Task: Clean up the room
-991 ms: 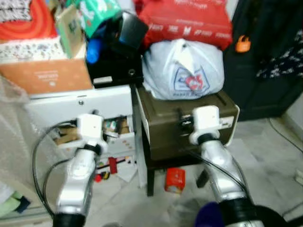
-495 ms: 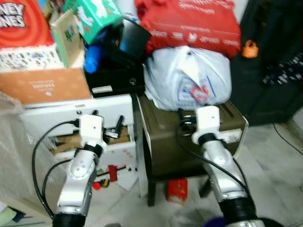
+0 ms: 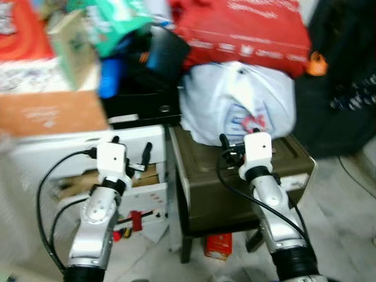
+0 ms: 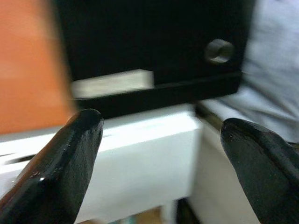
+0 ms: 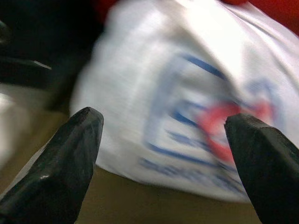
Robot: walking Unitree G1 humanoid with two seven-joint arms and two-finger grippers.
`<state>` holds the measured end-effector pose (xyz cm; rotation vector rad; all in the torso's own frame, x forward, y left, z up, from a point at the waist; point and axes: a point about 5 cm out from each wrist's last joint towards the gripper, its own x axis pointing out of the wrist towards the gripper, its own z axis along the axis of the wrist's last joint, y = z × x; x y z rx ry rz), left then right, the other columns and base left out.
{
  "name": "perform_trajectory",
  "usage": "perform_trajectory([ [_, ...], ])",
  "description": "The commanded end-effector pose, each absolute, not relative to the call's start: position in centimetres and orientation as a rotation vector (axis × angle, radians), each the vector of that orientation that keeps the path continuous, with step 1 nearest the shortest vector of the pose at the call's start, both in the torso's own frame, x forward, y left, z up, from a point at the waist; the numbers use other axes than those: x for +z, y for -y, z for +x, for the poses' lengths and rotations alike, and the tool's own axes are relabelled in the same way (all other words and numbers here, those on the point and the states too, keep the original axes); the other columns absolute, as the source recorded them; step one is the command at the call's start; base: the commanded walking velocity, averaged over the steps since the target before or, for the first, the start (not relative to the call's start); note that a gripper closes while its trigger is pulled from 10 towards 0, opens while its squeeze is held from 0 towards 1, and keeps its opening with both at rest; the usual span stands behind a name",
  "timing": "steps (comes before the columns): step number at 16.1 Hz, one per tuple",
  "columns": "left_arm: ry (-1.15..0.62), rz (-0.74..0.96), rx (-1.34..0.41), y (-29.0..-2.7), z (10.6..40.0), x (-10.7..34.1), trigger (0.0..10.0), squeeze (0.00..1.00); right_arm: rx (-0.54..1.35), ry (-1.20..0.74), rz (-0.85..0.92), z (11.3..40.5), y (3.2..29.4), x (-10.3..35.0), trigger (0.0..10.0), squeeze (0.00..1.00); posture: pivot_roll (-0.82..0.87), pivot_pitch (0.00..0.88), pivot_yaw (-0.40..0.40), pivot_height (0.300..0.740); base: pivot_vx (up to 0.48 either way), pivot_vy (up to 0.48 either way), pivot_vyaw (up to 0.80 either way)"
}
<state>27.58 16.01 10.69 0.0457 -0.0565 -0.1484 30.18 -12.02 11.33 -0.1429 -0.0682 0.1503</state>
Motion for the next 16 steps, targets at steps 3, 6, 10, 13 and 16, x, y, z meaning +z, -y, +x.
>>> perform_trajectory([
  [3, 0.082, 0.090, -0.092, -16.7, 27.9, 11.4, 10.0, 0.00, 0.196, 0.100, -0.147, 30.5, 11.0, 12.1, 10.0, 0.00, 0.04, 0.000, -0.006, 0.740, 0.000, 0.000, 0.80],
  [6, 0.084, 0.073, -0.120, -16.4, 27.6, 11.5, 10.0, 0.00, 0.201, 0.107, -0.144, 30.7, 10.5, 12.2, 10.0, 0.00, 0.06, 0.000, -0.008, 0.740, 0.000, 0.000, 0.80],
  [10, 0.087, 0.092, -0.112, -16.8, 27.6, 11.9, 10.0, 0.00, 0.203, 0.120, -0.137, 31.0, 10.0, 12.7, 10.0, 0.00, 0.09, 0.000, -0.004, 0.740, 0.000, 0.000, 0.80],
  [13, 0.064, 0.088, -0.094, -16.7, 27.1, 11.2, 10.0, 0.00, 0.175, 0.087, -0.133, 30.8, 10.4, 11.8, 10.0, 0.00, 0.09, 0.000, -0.008, 0.740, 0.000, 0.000, 0.80],
  [16, 0.075, 0.098, -0.109, -15.4, 27.8, 11.3, 10.0, 0.00, 0.155, 0.078, -0.120, 30.9, 11.0, 11.4, 10.0, 0.00, 0.07, 0.000, 0.005, 0.740, 0.000, 0.000, 0.53],
])
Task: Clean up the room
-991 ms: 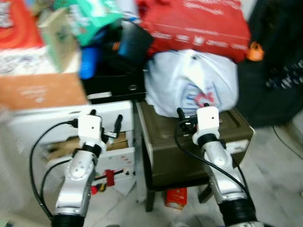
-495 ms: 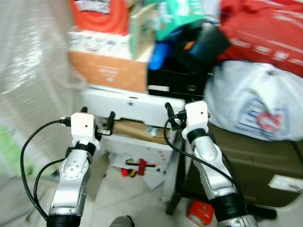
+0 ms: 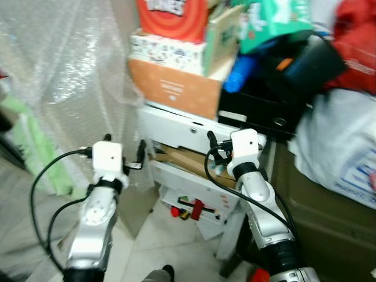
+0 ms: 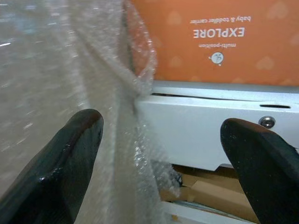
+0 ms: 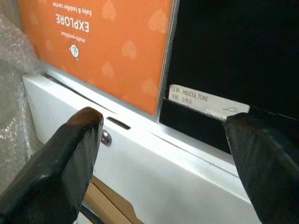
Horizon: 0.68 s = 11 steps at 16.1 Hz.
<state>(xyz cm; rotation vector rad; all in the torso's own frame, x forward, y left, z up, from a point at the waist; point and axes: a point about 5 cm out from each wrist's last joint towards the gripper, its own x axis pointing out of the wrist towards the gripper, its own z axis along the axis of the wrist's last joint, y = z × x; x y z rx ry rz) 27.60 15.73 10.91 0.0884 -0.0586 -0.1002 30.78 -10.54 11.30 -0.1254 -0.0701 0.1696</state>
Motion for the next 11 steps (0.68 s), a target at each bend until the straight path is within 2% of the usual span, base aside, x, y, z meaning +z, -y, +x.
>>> perform_trajectory([
  [1, 0.083, 0.097, -0.127, -15.4, 28.1, 11.3, 10.0, 0.00, 0.148, 0.080, -0.113, 31.0, 11.1, 11.4, 10.0, 0.00, 0.07, 0.000, 0.009, 0.740, 0.000, 0.000, 0.00],
  [6, 0.089, 0.093, -0.143, -15.2, 28.5, 11.3, 10.0, 0.00, 0.171, 0.092, -0.110, 30.9, 10.6, 11.4, 10.0, 0.00, 0.06, 0.000, 0.005, 0.740, 0.000, 0.000, 0.00],
  [9, 0.073, 0.100, -0.149, -15.4, 27.5, 10.8, 10.0, 0.00, 0.179, 0.094, -0.094, 30.4, 10.2, 11.4, 10.0, 0.00, 0.07, 0.000, 0.007, 0.740, 0.000, 0.000, 0.00],
  [11, 0.046, 0.100, -0.168, -15.9, 25.7, 9.8, 10.0, 0.00, 0.192, 0.075, -0.088, 28.4, 10.2, 10.5, 10.0, 0.00, 0.07, 0.000, 0.008, 0.740, 0.000, 0.000, 0.00],
])
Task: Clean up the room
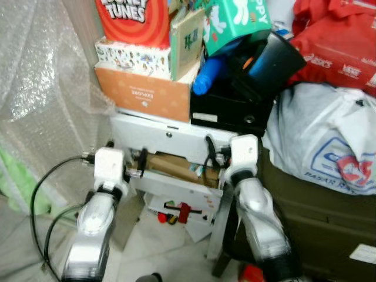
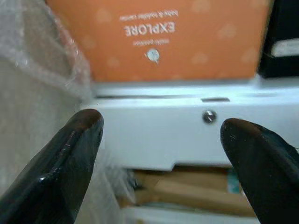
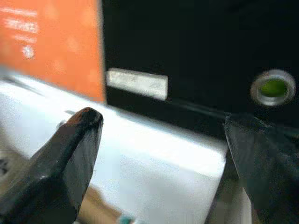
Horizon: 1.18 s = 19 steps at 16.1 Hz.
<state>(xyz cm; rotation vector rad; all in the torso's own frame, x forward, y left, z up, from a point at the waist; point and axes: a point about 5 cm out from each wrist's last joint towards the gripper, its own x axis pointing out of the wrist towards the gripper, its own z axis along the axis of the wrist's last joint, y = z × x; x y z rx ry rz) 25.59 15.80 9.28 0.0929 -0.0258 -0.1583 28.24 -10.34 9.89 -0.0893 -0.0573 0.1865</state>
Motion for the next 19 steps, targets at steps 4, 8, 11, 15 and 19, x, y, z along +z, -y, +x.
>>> perform_trajectory([
  [4, -0.033, 0.160, -0.209, -15.7, 25.8, 7.0, 10.0, 0.00, 0.191, -0.047, -0.237, 26.5, 12.0, 5.9, 10.0, 0.00, 0.05, 0.000, -0.020, 0.740, 0.000, 0.000, 0.00],
  [8, 0.007, 0.153, -0.204, -16.3, 26.0, 8.3, 10.0, 0.00, 0.126, -0.005, -0.214, 28.8, 13.1, 8.3, 10.0, 0.00, 0.07, 0.000, -0.019, 0.740, 0.000, 0.000, 0.00],
  [11, 0.084, 0.140, -0.201, -15.6, 28.8, 9.9, 10.0, 0.00, 0.108, 0.092, -0.186, 31.3, 11.9, 10.4, 10.0, 0.00, 0.05, 0.000, 0.029, 0.740, 0.000, 0.000, 0.00],
  [15, 0.125, 0.154, -0.252, -13.1, 30.1, 10.9, 10.0, 0.00, 0.087, 0.140, -0.203, 31.6, 12.4, 11.7, 10.0, 0.00, 0.02, 0.000, 0.036, 0.740, 0.000, 0.000, 0.00],
  [19, 0.160, 0.139, -0.257, -12.7, 31.1, 11.6, 10.0, 0.00, 0.036, 0.156, -0.162, 31.7, 12.8, 12.1, 10.0, 0.00, 0.04, 0.000, 0.046, 0.740, 0.000, 0.000, 0.00],
])
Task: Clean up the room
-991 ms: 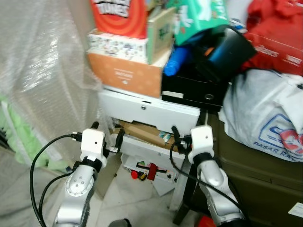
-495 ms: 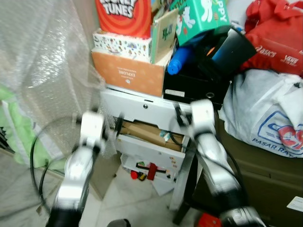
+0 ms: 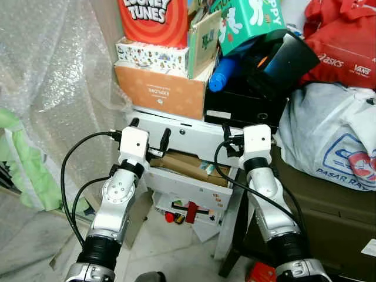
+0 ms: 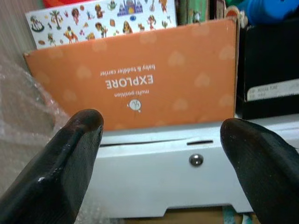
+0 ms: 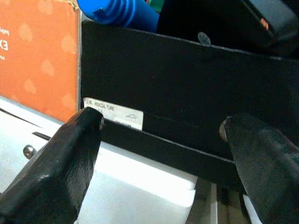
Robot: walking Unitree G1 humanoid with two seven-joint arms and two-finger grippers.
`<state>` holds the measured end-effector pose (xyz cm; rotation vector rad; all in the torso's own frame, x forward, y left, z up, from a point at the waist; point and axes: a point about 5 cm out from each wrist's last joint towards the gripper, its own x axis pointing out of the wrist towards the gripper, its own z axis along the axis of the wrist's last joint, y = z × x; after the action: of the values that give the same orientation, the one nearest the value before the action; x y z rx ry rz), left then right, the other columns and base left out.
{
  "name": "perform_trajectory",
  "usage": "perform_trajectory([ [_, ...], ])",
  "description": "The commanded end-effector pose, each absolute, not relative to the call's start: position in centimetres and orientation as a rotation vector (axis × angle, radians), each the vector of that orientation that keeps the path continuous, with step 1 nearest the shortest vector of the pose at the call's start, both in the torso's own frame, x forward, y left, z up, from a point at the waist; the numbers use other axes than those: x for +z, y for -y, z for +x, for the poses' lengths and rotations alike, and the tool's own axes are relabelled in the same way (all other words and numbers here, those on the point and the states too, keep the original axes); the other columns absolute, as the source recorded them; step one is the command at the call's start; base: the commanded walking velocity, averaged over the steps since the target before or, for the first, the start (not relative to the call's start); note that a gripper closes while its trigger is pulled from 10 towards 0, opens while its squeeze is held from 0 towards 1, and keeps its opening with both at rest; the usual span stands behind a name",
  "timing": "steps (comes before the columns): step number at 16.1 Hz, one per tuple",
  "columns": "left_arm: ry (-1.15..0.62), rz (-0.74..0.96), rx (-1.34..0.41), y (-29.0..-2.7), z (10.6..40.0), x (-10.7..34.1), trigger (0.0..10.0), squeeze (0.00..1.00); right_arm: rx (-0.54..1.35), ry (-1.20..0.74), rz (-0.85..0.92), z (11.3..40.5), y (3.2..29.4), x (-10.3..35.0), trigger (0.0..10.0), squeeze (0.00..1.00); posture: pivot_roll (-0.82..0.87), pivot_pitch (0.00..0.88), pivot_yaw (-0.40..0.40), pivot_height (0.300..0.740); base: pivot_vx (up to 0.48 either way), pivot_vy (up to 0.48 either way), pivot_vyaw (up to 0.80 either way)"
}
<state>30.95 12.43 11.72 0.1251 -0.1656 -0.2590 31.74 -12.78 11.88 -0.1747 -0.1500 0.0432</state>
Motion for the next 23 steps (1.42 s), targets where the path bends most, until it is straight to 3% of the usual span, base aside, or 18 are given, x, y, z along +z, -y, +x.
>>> perform_trajectory([
  [1, 0.154, 0.153, -0.268, -12.7, 31.0, 11.5, 10.0, 0.00, 0.024, 0.152, -0.151, 31.6, 12.8, 11.9, 10.0, 0.00, 0.04, 0.000, 0.056, 0.740, 0.000, 0.000, 0.00],
  [3, 0.140, 0.156, -0.259, -13.0, 30.6, 10.9, 10.0, 0.00, 0.002, 0.138, -0.134, 30.6, 12.6, 11.1, 10.0, 0.00, 0.00, 0.000, 0.103, 0.740, 0.000, 0.000, 0.00],
  [7, 0.127, 0.119, -0.226, -13.4, 29.9, 10.2, 10.0, 0.00, 0.005, 0.139, -0.160, 30.0, 13.4, 11.0, 10.0, 0.00, -0.02, 0.000, 0.086, 0.740, 0.000, 0.000, 0.00],
  [14, 0.102, 0.041, -0.159, -12.8, 28.2, 9.2, 10.0, 0.00, 0.135, 0.134, -0.193, 31.2, 12.6, 11.9, 10.0, 0.00, 0.08, 0.000, -0.054, 0.740, 0.000, 0.000, 0.00],
  [21, 0.137, 0.068, -0.180, -13.8, 28.4, 10.1, 10.0, 0.00, 0.146, 0.098, -0.184, 30.1, 11.4, 10.7, 10.0, 0.00, 0.09, 0.000, -0.016, 0.740, 0.000, 0.000, 0.00],
  [23, 0.136, 0.073, -0.165, -14.5, 28.4, 10.3, 10.0, 0.00, 0.131, 0.090, -0.185, 30.1, 11.8, 10.5, 10.0, 0.00, 0.07, 0.000, 0.003, 0.740, 0.000, 0.000, 0.80],
])
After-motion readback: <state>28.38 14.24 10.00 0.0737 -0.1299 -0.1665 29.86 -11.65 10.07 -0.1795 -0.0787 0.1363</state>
